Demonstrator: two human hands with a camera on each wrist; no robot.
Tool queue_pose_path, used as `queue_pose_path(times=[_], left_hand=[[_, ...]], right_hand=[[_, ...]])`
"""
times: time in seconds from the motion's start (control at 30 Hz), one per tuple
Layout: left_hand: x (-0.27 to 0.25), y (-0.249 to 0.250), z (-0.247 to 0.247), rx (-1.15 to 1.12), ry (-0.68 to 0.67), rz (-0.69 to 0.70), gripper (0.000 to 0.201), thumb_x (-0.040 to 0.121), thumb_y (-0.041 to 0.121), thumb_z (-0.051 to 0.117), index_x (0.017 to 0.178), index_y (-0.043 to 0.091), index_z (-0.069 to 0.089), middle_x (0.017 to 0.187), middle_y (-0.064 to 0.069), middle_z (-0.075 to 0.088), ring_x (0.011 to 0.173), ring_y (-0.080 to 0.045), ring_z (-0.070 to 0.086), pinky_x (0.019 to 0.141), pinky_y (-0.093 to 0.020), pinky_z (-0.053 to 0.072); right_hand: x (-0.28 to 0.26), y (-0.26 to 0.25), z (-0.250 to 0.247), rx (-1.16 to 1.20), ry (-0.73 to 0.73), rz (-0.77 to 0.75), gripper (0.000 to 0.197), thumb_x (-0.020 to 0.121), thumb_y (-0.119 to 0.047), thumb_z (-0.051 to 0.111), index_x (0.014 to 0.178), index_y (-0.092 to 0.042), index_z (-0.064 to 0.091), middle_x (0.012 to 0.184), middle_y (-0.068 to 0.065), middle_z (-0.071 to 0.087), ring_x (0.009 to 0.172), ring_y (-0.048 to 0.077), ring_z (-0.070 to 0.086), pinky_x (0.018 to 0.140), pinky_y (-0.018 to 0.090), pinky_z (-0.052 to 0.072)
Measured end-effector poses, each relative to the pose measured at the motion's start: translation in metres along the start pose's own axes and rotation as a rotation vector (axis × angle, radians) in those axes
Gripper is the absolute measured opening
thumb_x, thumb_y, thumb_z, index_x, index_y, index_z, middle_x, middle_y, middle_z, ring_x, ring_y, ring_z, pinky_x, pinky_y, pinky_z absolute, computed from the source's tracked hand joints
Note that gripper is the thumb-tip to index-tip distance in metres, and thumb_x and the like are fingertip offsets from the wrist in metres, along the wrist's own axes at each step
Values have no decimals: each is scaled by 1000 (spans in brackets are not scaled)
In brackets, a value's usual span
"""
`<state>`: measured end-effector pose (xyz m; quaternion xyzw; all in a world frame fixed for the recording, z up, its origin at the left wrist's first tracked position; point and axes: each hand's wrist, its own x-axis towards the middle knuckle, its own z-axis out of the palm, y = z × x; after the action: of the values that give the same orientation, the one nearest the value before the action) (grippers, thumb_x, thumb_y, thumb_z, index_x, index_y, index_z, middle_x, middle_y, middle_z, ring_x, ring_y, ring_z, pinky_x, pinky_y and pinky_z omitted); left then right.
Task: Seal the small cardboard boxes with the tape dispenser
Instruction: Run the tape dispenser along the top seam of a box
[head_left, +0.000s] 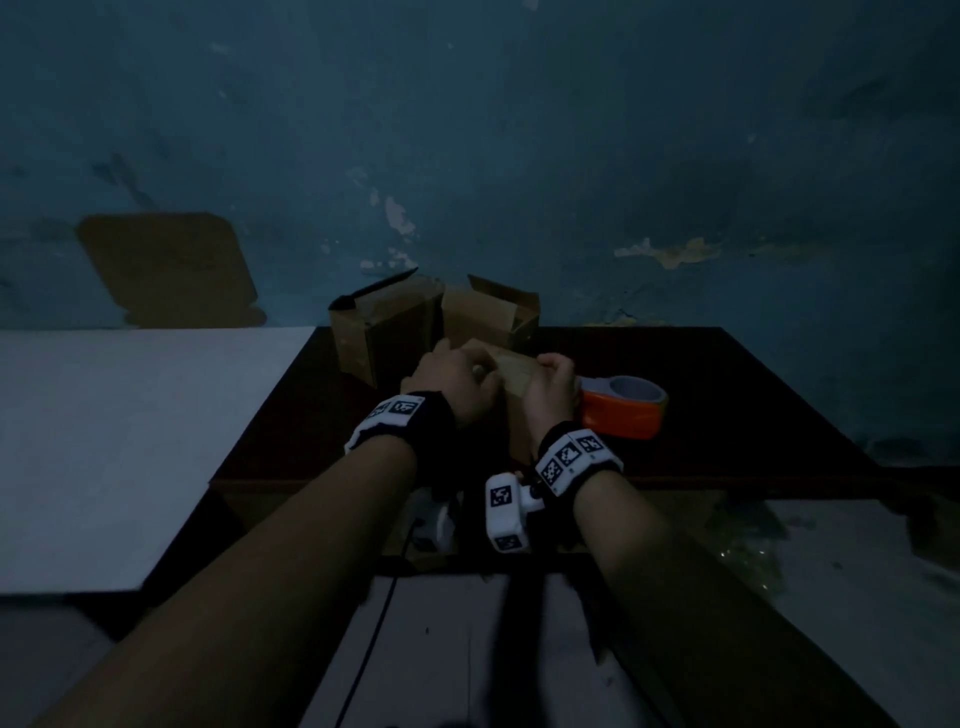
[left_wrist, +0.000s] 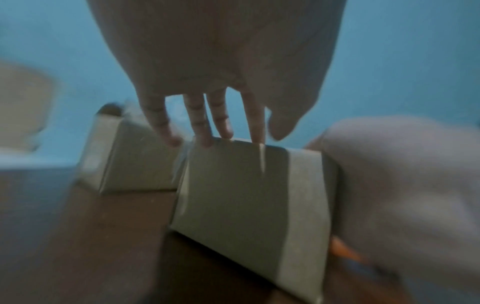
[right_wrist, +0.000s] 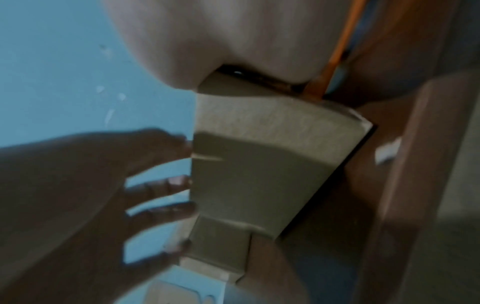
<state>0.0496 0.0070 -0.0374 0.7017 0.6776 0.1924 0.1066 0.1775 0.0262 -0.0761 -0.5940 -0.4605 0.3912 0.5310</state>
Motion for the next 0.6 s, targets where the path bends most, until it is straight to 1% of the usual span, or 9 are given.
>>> queue_pose_path(times=[0.07, 0.13, 0.2, 0.23, 0.33, 0.43, 0.5, 0.57, 0.6], left_hand=[[0, -1, -2, -26, -48, -23, 50, 79, 68, 45, 116, 36, 55, 120, -3, 41, 107, -28, 54, 90, -48, 50], [-1, -1, -4, 22, -87, -21, 66, 74, 74, 47, 122, 30, 50, 126, -5, 37, 107, -30, 54, 90, -48, 50], [0, -3, -3, 46, -95, -16, 76, 71, 72, 56, 128, 25, 44, 133, -8, 33, 111, -32, 52, 92, -46, 49], [1, -4, -3, 30, -97, -13, 77, 71, 69, 62, 130, 23, 42, 135, -9, 31, 113, -33, 52, 93, -44, 48], [3, -9, -1, -22, -108, 53, 64, 76, 54, 70, 129, 27, 46, 137, -8, 34, 116, -30, 51, 94, -40, 48], [2, -12, -3, 6, -120, 145, 52, 81, 44, 68, 127, 31, 47, 135, -5, 42, 115, -25, 49, 91, -37, 48], [3, -13, -6, 13, -135, 174, 51, 82, 42, 68, 127, 29, 46, 132, -5, 44, 111, -23, 49, 86, -34, 47], [3, -12, -8, 14, -148, 178, 52, 82, 41, 68, 127, 30, 44, 132, -5, 44, 107, -20, 48, 83, -33, 47], [3, -11, -8, 12, -154, 181, 55, 82, 40, 68, 129, 31, 42, 133, -5, 44, 108, -21, 49, 84, -34, 48]], right_hand=[[0, 0, 2, -35, -18, 4, 15, 95, -36, 41, 108, -29, 44, 130, 11, 40, 123, 31, 38, 105, 49, 33], [0, -1, 1, -82, -66, 3, 34, 95, -47, 37, 118, -25, 49, 132, 11, 42, 124, 32, 39, 107, 48, 32], [1, -6, -4, -164, -139, -14, 47, 98, -49, 31, 128, -18, 50, 131, 13, 45, 124, 32, 41, 105, 44, 33], [2, -9, -8, -200, -162, -44, 48, 99, -48, 30, 126, -14, 50, 127, 14, 49, 121, 32, 45, 101, 41, 35], [12, -15, -27, -300, -125, -176, 32, 101, -38, 34, 109, -13, 53, 107, 10, 57, 105, 31, 55, 84, 36, 42], [28, -12, -50, -586, 46, -344, 12, 92, -31, 47, 91, -20, 52, 105, 10, 59, 104, 31, 56, 83, 38, 46], [33, -7, -65, -891, 120, -330, 26, 88, -38, 52, 102, -16, 55, 114, 11, 56, 112, 31, 50, 89, 40, 41], [36, 3, -77, -1115, 92, -250, 52, 85, -51, 53, 119, -12, 51, 123, 14, 54, 117, 32, 49, 96, 42, 38], [38, 8, -81, -1187, 67, -223, 62, 83, -58, 53, 123, -11, 48, 122, 14, 56, 116, 32, 51, 99, 42, 37]])
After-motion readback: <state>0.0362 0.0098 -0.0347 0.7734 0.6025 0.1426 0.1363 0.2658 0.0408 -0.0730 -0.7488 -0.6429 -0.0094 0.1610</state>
